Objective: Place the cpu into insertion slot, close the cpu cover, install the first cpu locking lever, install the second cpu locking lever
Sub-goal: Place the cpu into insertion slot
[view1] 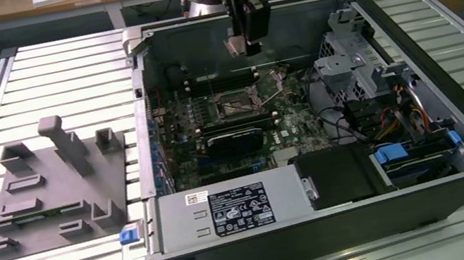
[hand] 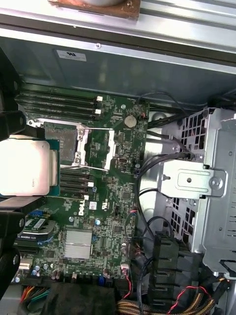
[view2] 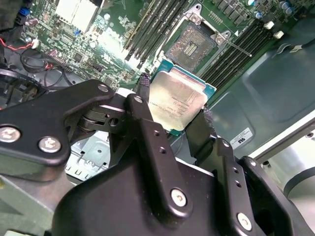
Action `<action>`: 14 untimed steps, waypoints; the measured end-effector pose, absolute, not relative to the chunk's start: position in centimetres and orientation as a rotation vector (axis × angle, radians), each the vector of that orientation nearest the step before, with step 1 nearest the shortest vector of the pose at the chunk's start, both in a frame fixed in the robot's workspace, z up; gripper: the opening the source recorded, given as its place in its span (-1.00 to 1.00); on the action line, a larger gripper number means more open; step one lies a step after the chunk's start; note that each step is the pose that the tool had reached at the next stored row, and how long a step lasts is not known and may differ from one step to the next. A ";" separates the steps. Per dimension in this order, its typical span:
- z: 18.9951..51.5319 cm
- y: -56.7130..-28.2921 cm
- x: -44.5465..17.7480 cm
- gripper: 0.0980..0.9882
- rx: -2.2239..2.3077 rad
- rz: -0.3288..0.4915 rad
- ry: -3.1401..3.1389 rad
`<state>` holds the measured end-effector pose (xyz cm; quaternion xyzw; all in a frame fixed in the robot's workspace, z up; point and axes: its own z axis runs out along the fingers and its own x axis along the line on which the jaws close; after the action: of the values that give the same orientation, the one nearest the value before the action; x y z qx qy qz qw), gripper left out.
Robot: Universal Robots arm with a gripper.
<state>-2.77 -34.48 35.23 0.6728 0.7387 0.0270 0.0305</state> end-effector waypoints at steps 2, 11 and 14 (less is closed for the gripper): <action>35.1 -34.5 -2.8 0.00 2.074 0.081 2.275; 34.8 -34.5 -2.8 0.00 2.075 0.072 2.267; 34.7 -34.5 -2.8 0.00 2.075 0.068 2.264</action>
<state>-2.77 -34.48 34.68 0.6752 0.7365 0.0221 0.0349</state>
